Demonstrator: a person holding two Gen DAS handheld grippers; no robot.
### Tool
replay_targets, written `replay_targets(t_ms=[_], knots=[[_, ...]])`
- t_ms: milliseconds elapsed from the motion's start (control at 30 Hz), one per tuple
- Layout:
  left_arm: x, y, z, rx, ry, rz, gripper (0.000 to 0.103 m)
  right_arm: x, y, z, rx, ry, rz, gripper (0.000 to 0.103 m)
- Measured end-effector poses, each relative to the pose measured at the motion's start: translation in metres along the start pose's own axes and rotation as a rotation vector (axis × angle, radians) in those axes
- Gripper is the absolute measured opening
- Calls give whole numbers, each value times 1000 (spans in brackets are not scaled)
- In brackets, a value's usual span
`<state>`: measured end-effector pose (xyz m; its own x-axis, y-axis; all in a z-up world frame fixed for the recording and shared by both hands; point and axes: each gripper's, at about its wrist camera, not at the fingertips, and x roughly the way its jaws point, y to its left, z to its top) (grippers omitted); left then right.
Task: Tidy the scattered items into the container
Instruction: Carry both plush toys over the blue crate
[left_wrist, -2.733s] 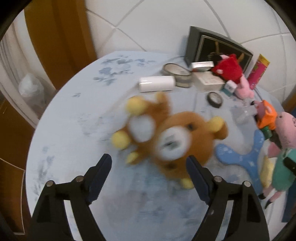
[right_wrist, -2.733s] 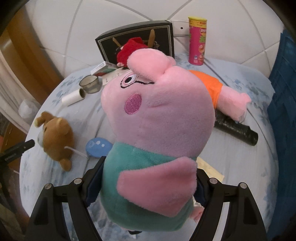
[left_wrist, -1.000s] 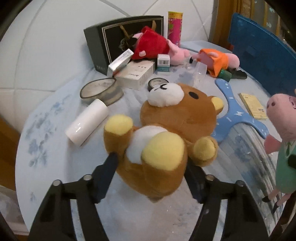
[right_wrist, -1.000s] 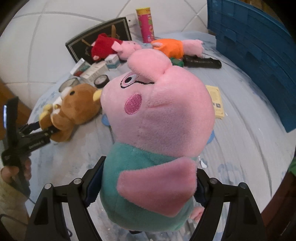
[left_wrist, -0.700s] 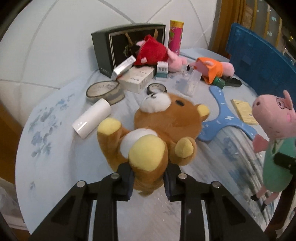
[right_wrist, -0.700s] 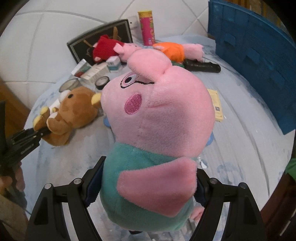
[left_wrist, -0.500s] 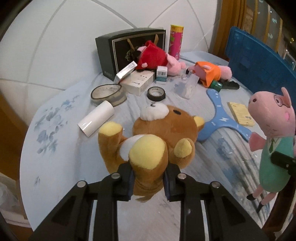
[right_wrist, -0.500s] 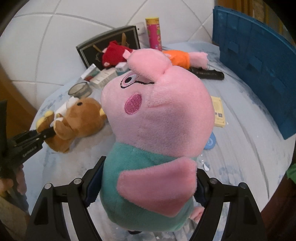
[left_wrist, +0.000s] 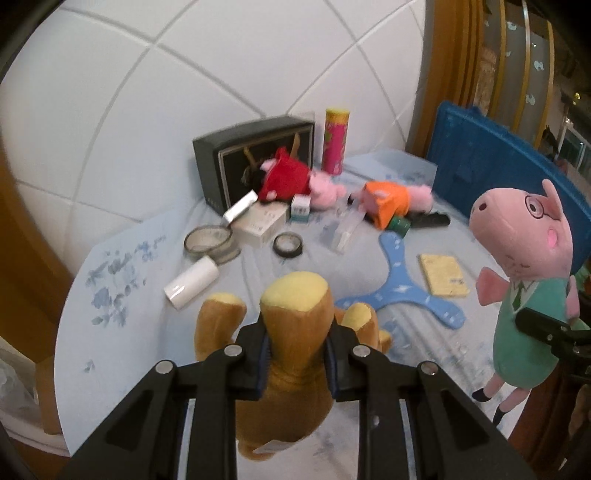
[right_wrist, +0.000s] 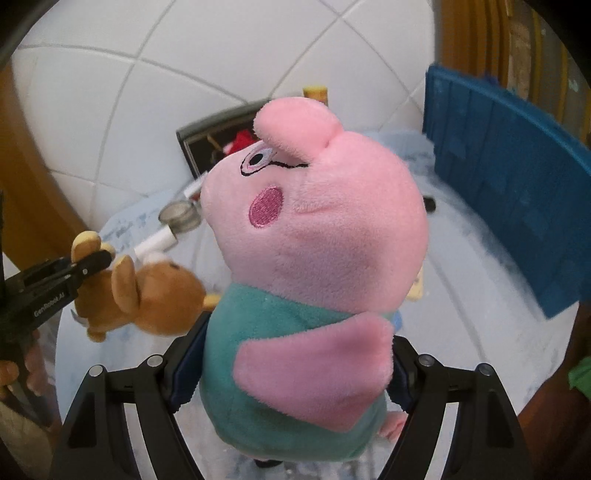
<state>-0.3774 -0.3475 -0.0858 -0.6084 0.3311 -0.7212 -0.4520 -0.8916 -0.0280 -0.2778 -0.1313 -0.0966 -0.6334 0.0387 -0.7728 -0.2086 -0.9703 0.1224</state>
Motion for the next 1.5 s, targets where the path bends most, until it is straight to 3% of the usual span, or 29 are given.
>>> replay_targets(t_ms=[267, 467, 833, 1033, 1167, 1367, 1500], knots=[[-33, -77, 21, -47, -86, 64, 23, -34, -63, 19, -63, -60, 62, 81], [-40, -136, 29, -119, -103, 123, 23, -51, -129, 32, -148, -68, 114, 81], [-32, -205, 61, -122, -128, 127, 23, -74, -214, 59, -152, -100, 123, 81], [-34, -234, 111, -103, -201, 123, 23, -97, -247, 86, -128, -172, 130, 81], [-38, -267, 156, -84, -259, 133, 23, -121, -292, 119, -95, -245, 135, 81], [-56, -351, 240, -83, -375, 132, 23, -175, -386, 175, -80, -355, 105, 81], [-60, -430, 297, -82, -429, 80, 23, -206, -456, 215, -89, -374, 42, 81]])
